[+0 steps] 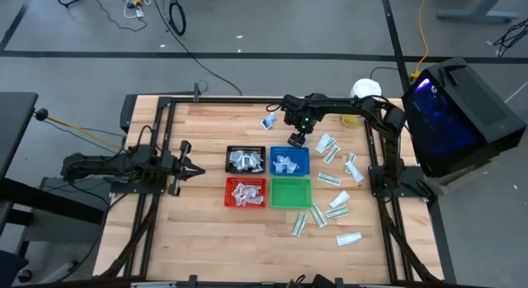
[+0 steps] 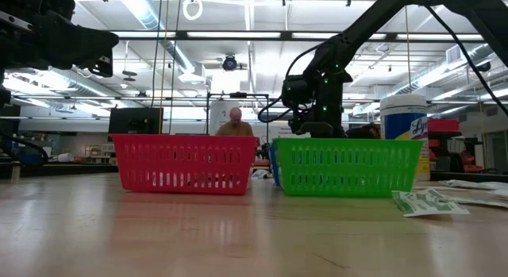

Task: Pick & Place First Aid Supplies
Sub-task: Put the blue alcohol pad into the blue bin

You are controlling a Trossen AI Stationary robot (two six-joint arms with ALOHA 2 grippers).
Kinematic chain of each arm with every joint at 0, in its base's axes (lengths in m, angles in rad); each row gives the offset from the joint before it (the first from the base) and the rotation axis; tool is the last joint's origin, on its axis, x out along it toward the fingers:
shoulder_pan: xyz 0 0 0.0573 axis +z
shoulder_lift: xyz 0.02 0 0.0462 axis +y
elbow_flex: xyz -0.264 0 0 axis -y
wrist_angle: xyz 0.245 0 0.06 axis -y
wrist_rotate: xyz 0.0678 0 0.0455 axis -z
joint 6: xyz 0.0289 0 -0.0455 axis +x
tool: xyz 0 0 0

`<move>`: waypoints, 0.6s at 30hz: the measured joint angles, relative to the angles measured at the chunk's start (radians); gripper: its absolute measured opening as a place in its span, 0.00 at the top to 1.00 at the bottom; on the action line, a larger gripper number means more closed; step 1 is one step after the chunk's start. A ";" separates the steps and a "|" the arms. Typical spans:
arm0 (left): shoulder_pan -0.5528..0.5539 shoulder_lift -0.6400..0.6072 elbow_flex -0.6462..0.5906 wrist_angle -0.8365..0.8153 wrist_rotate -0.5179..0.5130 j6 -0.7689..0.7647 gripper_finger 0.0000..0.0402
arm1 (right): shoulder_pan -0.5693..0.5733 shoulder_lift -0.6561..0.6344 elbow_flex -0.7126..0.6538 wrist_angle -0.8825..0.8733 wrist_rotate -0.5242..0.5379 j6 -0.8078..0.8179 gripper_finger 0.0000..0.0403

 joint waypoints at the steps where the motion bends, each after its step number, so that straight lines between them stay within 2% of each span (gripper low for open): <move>1: 0.000 0.000 0.000 0.000 0.000 0.000 0.94 | 0.000 0.000 0.000 0.000 0.000 0.000 0.26; 6: 0.000 0.000 0.000 0.000 0.000 0.000 0.94 | -0.001 0.012 -0.024 0.031 0.000 0.004 0.26; 18: 0.000 0.000 0.000 0.000 0.000 0.000 0.94 | -0.001 0.003 -0.089 0.070 0.007 0.017 0.32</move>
